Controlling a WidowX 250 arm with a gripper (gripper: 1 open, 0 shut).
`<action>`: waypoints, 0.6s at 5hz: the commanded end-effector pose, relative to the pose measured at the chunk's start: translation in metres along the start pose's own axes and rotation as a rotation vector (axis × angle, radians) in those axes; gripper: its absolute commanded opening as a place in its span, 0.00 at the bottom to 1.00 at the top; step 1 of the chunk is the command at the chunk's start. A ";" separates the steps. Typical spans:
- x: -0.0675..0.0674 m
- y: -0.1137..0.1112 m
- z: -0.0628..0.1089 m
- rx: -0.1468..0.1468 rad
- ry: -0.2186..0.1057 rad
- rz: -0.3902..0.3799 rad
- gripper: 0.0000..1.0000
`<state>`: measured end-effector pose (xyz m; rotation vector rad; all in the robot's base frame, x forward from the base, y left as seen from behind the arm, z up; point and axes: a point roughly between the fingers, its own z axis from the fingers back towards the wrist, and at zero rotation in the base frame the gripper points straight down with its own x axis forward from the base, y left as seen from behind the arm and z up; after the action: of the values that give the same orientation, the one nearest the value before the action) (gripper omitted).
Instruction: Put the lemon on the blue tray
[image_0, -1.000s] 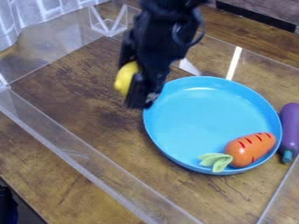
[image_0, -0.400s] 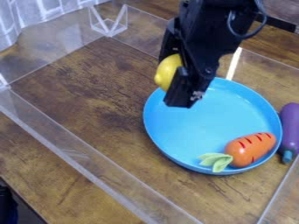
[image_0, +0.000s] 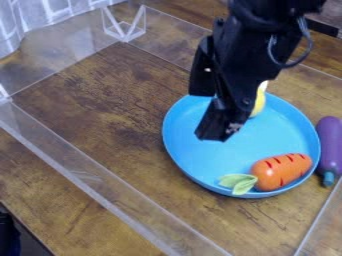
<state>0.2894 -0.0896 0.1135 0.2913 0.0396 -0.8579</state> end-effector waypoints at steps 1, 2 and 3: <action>0.008 0.006 -0.001 0.030 -0.041 0.024 1.00; 0.015 0.008 -0.010 0.039 -0.052 0.034 1.00; 0.019 0.011 -0.019 0.034 -0.072 0.048 1.00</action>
<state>0.3076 -0.0959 0.0851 0.2950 -0.0162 -0.8452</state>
